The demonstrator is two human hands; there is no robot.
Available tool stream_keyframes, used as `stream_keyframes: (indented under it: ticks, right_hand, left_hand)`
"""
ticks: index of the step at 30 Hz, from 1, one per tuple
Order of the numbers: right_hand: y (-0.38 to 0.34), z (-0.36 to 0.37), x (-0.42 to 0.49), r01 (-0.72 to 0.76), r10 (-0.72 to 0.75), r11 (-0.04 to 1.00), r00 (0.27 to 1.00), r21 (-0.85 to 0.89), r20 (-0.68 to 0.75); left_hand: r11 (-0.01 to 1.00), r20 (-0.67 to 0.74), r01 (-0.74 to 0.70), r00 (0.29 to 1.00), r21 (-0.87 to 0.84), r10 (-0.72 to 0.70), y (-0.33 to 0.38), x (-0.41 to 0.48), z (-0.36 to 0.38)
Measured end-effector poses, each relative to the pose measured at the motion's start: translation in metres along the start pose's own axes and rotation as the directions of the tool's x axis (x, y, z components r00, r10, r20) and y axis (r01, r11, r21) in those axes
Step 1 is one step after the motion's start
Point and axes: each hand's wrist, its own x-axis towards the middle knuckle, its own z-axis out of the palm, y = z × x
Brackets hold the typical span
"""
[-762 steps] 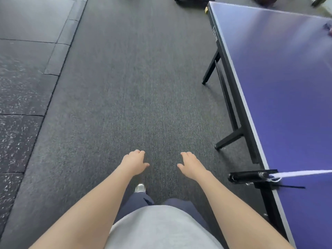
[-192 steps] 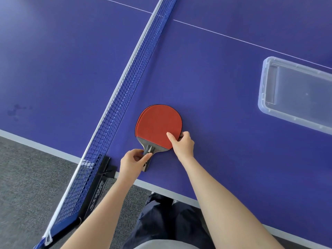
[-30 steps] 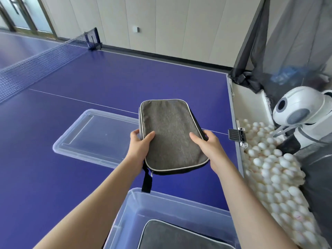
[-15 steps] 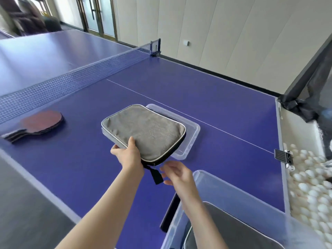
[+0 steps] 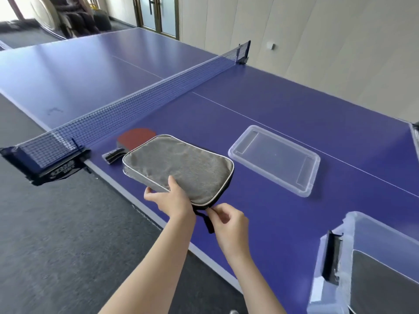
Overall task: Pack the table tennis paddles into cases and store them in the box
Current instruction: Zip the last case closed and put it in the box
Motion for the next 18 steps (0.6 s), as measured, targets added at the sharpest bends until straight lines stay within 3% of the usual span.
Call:
stream_keyframes:
  ticks: [5,9,18]
  right_hand:
    - [-0.002,0.031,0.014,0.2,-0.194,0.964,0.98,-0.174,0.051]
    - [0.002,0.05,0.034,0.268,-0.282,0.94,0.959,-0.209,-0.04]
    - [0.0,0.043,0.137,0.071,-0.071,0.997,0.978,-0.006,-0.196]
  left_hand:
    - [1.0,0.066,-0.003,0.998,0.026,0.002,0.013,0.043,-0.015]
    - [1.0,0.109,0.007,0.994,0.021,-0.009,0.022,0.073,-0.013]
    - [0.985,0.314,-0.081,0.949,0.155,0.029,0.053,0.148,0.015]
